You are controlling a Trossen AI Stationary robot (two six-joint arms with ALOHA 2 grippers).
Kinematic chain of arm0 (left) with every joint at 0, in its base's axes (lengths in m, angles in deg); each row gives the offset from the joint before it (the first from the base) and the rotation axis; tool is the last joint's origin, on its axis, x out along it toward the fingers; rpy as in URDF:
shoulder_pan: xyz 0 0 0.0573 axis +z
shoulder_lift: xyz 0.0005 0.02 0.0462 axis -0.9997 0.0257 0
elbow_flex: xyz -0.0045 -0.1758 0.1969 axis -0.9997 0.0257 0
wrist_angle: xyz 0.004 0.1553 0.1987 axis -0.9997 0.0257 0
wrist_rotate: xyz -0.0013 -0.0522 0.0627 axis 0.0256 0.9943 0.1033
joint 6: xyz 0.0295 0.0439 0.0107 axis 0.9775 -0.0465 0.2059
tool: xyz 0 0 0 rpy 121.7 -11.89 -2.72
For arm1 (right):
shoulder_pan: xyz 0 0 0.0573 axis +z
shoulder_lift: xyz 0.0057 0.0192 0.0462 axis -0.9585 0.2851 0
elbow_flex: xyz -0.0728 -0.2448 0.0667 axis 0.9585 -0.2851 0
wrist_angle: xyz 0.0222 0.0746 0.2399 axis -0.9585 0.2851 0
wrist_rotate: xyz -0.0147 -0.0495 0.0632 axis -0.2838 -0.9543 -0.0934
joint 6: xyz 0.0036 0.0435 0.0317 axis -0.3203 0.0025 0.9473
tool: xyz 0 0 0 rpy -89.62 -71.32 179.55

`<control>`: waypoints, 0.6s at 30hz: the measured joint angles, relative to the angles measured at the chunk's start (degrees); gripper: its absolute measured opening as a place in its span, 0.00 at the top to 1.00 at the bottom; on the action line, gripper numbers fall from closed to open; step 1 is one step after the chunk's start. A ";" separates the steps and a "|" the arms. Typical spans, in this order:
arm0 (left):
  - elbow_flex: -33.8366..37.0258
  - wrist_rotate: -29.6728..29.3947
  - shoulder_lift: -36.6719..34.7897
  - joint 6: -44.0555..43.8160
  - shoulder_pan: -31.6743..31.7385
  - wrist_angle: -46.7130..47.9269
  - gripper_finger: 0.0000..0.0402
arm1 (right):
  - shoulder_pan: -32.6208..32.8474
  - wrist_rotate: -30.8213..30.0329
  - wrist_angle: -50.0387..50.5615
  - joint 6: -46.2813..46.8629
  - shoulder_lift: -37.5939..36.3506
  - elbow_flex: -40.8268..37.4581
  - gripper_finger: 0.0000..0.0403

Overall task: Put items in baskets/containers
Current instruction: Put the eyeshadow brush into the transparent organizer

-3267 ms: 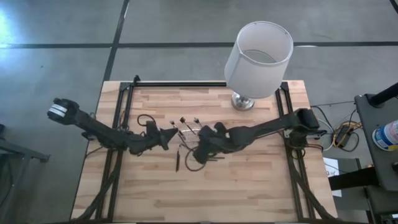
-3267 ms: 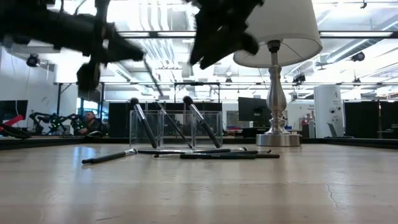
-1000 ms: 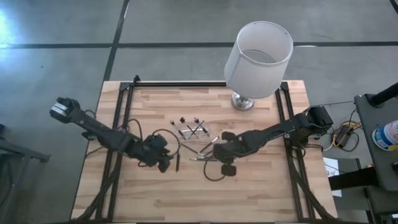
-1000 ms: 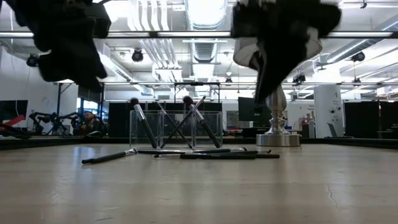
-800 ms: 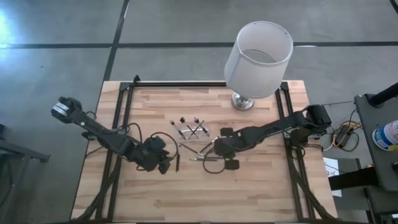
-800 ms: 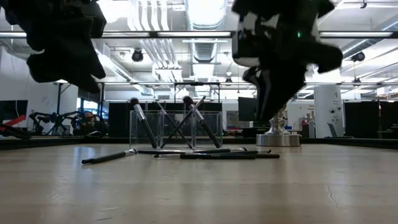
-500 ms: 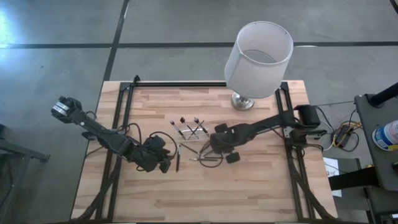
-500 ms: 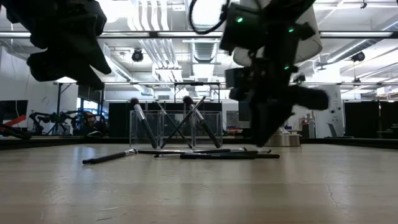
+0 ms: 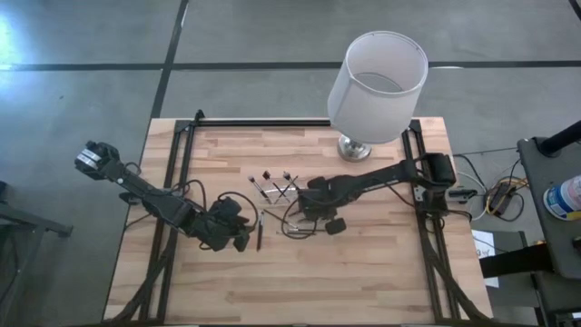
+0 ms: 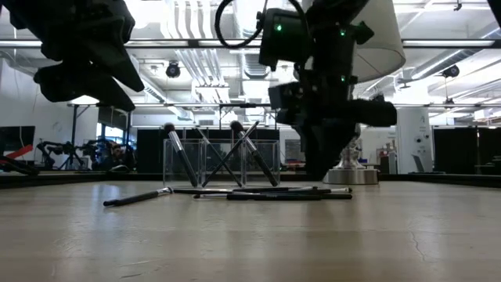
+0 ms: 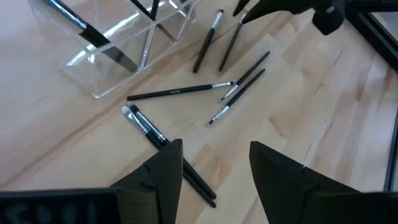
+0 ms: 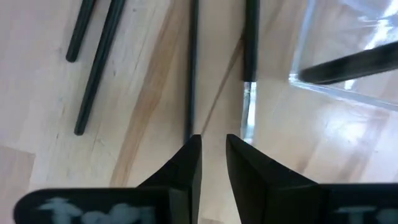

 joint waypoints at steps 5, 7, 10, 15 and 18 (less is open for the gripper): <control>0.62 -0.35 0.00 -0.08 0.02 -0.39 0.56 | 0.04 0.93 0.31 0.35 0.85 -0.40 0.83; 0.93 -0.28 0.00 -0.62 0.02 -0.30 0.56 | 0.04 2.20 0.32 1.26 1.63 -1.05 0.83; 1.29 0.12 0.00 -1.55 0.02 -0.46 0.56 | 0.25 3.08 0.02 1.69 2.94 -1.42 0.83; 2.00 0.54 -0.02 -3.37 -0.01 -0.51 0.56 | 0.48 3.20 0.30 5.04 3.75 -1.48 0.83; 2.13 0.53 -0.07 -4.06 -0.01 -0.73 0.56 | 0.45 4.04 0.19 7.98 3.76 -1.94 0.83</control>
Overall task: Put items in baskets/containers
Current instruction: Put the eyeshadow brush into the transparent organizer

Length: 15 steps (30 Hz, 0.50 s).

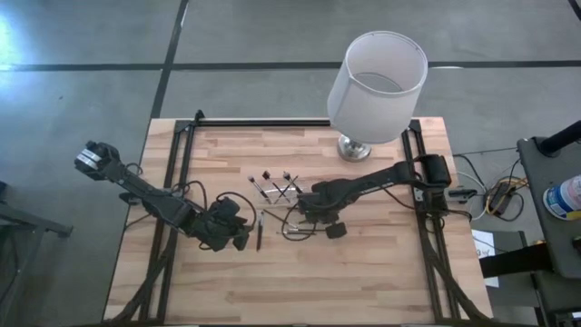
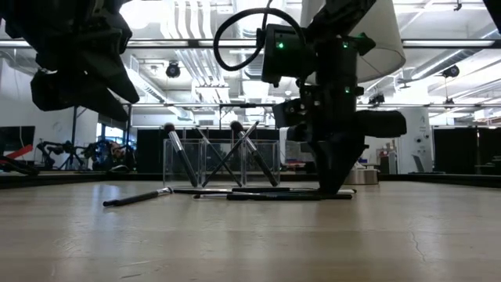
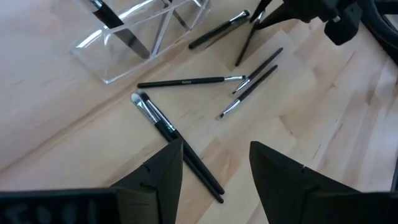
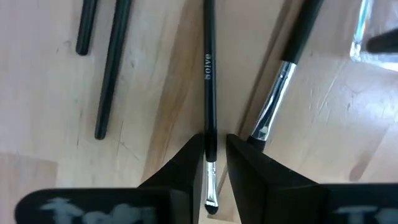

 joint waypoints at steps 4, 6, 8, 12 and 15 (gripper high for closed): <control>0.15 -0.10 -0.04 -1.40 0.11 -0.30 0.56 | 0.38 1.31 -0.39 3.46 0.01 -0.77 0.87; 0.23 -0.58 -0.04 -2.56 0.42 -0.14 0.56 | 0.84 0.59 -0.85 3.65 0.01 -1.26 0.90; 0.29 -1.65 -0.04 -3.10 0.60 -0.17 0.56 | 1.30 -1.08 -1.01 2.83 0.01 -1.44 0.94; 0.56 -4.64 -0.07 -4.43 1.12 -0.37 0.56 | 1.54 -2.53 -0.85 2.48 0.05 -1.25 0.97; 0.52 -4.80 -0.09 -4.54 2.01 -0.59 0.56 | 1.54 -2.09 -0.13 3.68 -0.17 -0.58 0.97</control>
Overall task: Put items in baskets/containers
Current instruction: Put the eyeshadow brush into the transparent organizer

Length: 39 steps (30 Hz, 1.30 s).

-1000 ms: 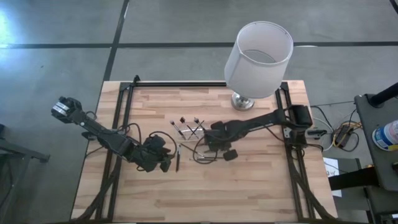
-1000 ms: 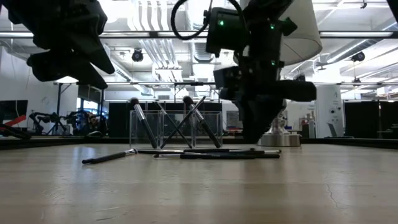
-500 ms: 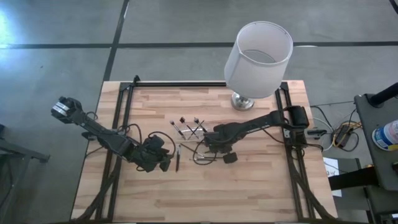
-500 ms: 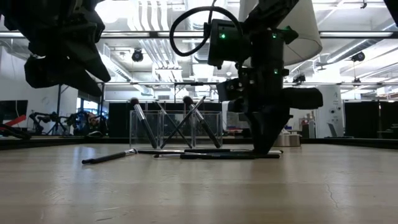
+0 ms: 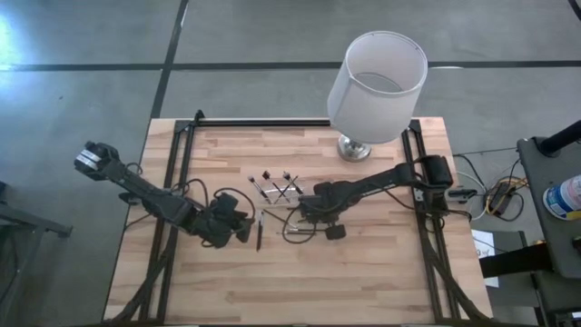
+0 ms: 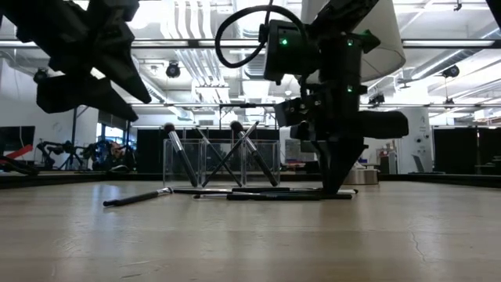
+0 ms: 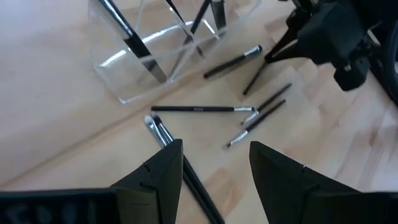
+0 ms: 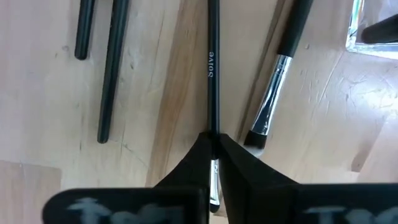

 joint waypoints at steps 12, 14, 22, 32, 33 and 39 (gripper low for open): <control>0.11 6.18 0.00 11.12 5.24 -9.88 0.56 | 0.81 1.06 0.62 4.25 -1.28 3.24 0.99; 0.09 10.04 0.00 14.60 7.02 -12.41 0.56 | 1.69 -1.55 0.87 3.37 -1.29 3.74 0.99; 0.09 19.51 0.04 19.63 15.65 -13.55 0.56 | 5.20 -13.01 3.97 -1.50 -2.58 7.23 0.98; 0.10 37.69 0.04 23.74 24.25 -23.03 0.56 | 6.43 -21.29 4.72 -3.17 -9.56 7.67 0.98; 0.09 38.59 0.04 23.69 24.82 -24.08 0.56 | 6.90 -22.04 4.72 -4.11 -9.85 7.71 0.98; 0.09 42.01 0.04 23.26 27.75 -26.80 0.56 | 10.44 -26.89 5.06 -6.24 -9.96 7.96 0.98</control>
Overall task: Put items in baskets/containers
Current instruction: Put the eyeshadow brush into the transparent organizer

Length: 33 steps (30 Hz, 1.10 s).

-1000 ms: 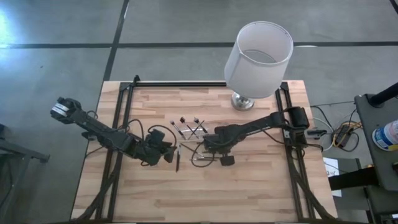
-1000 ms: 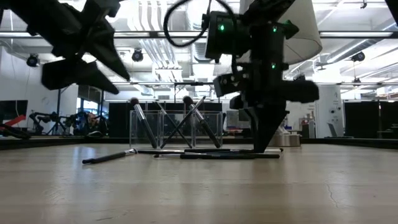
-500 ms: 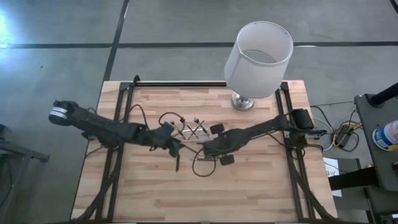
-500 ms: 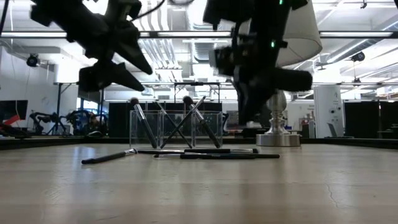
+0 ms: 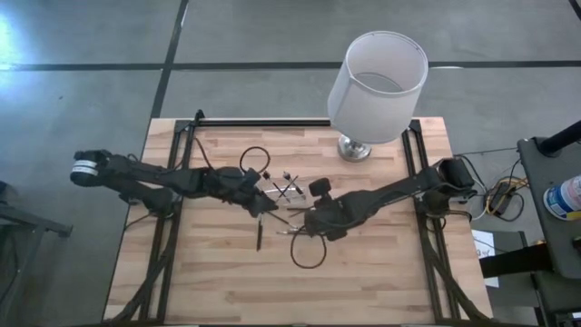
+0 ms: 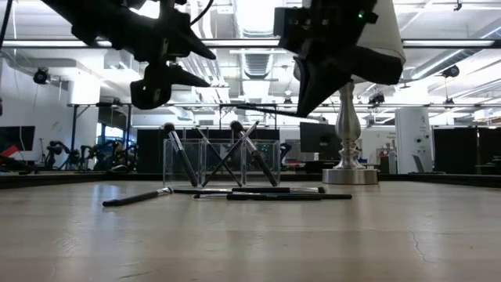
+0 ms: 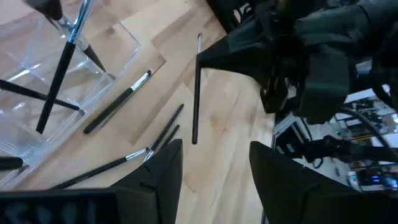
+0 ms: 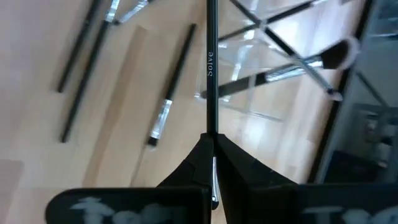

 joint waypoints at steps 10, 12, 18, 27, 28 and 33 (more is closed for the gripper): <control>0.00 16.35 0.24 1.70 6.05 -0.08 0.56 | 2.13 -6.39 2.16 -1.09 0.28 6.23 0.98; 0.00 17.53 0.26 2.13 6.91 -0.26 0.56 | 2.05 -7.39 2.92 -1.32 0.64 7.59 0.98; -0.01 18.66 0.24 1.31 8.19 -0.69 0.56 | 1.76 -8.20 3.30 -6.49 2.83 10.96 0.98; -0.11 21.00 0.26 -2.95 8.19 -4.45 0.56 | 1.35 -9.23 3.65 -12.63 3.15 13.02 0.98; -0.11 20.93 0.26 -2.98 8.22 -4.51 0.56 | 1.34 -9.99 3.33 -12.62 3.09 13.12 0.98; -0.11 20.29 0.65 0.02 8.79 -4.79 0.56 | 1.76 -11.08 1.88 -14.34 2.99 13.13 0.98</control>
